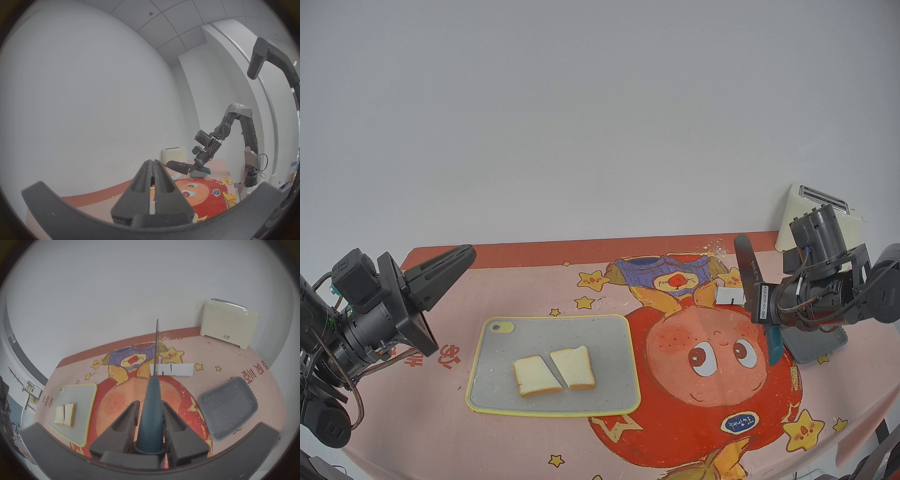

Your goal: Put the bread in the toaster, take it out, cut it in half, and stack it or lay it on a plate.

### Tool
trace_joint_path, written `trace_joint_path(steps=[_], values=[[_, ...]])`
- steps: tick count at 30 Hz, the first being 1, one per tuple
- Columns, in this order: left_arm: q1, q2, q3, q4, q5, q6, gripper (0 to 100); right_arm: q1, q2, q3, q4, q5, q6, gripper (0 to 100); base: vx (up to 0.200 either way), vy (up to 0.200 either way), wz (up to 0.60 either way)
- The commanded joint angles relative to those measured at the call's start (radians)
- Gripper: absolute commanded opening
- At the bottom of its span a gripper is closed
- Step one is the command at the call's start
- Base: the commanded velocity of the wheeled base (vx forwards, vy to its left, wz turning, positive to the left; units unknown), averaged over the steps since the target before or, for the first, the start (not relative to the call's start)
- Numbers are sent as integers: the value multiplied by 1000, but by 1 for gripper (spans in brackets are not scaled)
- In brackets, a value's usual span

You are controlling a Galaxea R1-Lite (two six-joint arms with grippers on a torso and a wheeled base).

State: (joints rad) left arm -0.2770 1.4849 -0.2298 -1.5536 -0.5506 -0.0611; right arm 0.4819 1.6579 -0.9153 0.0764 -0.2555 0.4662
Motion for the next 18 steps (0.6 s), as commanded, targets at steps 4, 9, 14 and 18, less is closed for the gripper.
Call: trace_joint_path(steps=[4,9,14,18], values=[[-4,-21,63,-13,37,27,0,-2,-10,41,2,-8,-8,0,0,0,0],[-5,-18,70,-14,95,29,0,-16,2,41,3,-8,-9,0,0,0,0],[-4,-21,69,-16,98,30,0,-48,5,41,2,-7,-9,0,0,0,0],[-4,-25,70,-16,97,44,0,-51,28,38,0,1,-4,0,0,0,0]])
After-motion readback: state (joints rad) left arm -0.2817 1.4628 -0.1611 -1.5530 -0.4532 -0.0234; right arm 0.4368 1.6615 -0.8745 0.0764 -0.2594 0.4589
